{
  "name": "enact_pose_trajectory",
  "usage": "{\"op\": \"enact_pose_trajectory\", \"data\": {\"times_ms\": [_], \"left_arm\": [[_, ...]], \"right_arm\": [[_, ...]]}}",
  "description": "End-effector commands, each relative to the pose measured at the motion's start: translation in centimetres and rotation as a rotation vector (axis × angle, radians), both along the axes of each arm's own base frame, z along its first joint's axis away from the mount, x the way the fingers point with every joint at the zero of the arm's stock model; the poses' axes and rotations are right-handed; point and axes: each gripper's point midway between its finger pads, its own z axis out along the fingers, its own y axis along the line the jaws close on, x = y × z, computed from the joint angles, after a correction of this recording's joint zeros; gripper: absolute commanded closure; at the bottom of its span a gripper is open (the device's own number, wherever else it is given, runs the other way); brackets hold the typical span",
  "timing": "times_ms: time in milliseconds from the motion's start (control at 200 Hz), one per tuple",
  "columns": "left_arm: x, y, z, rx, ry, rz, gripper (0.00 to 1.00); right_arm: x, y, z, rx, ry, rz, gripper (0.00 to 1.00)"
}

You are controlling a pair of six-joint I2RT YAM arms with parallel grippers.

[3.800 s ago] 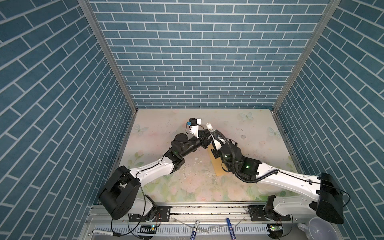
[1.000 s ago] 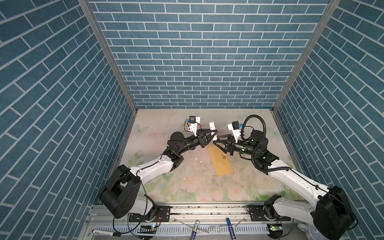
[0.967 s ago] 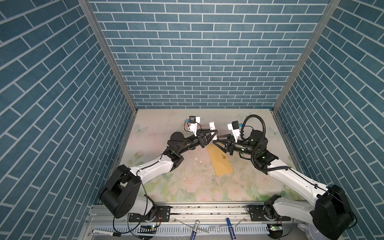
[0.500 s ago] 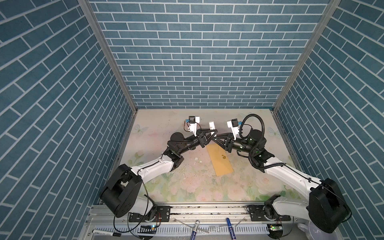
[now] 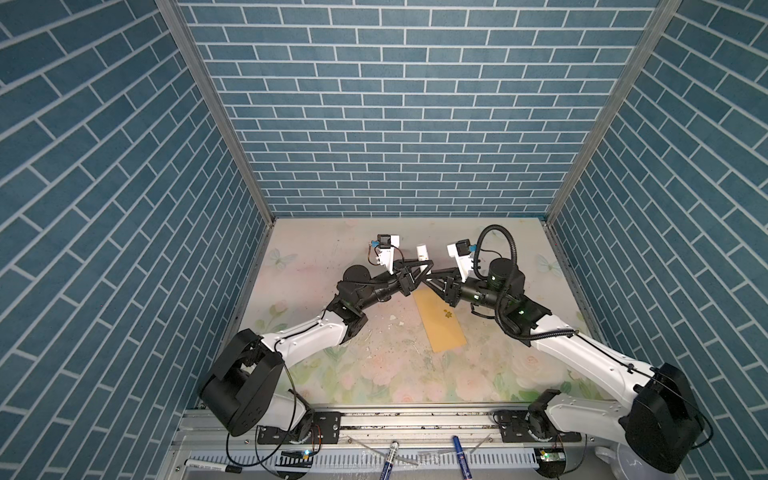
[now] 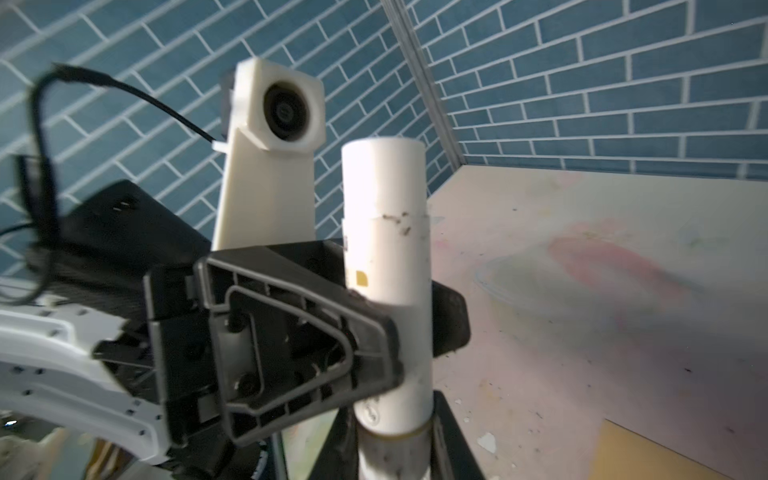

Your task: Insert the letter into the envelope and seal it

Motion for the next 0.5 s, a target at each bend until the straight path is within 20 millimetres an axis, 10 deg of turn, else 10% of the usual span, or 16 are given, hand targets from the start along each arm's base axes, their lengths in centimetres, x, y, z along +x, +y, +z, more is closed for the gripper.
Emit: {"op": "enact_pose_trajectory", "data": {"times_ms": [0, 495], "left_arm": [[-1.0, -0.7, -0.1, 0.082, -0.053, 0.006, 1.00], [-0.9, -0.8, -1.4, 0.160, -0.066, 0.050, 1.00]], "right_arm": [[2.5, -1.9, -0.9, -0.267, -0.123, -0.246, 1.00], [3.0, 0.0, -1.0, -0.443, -0.289, -0.419, 1.00]]}}
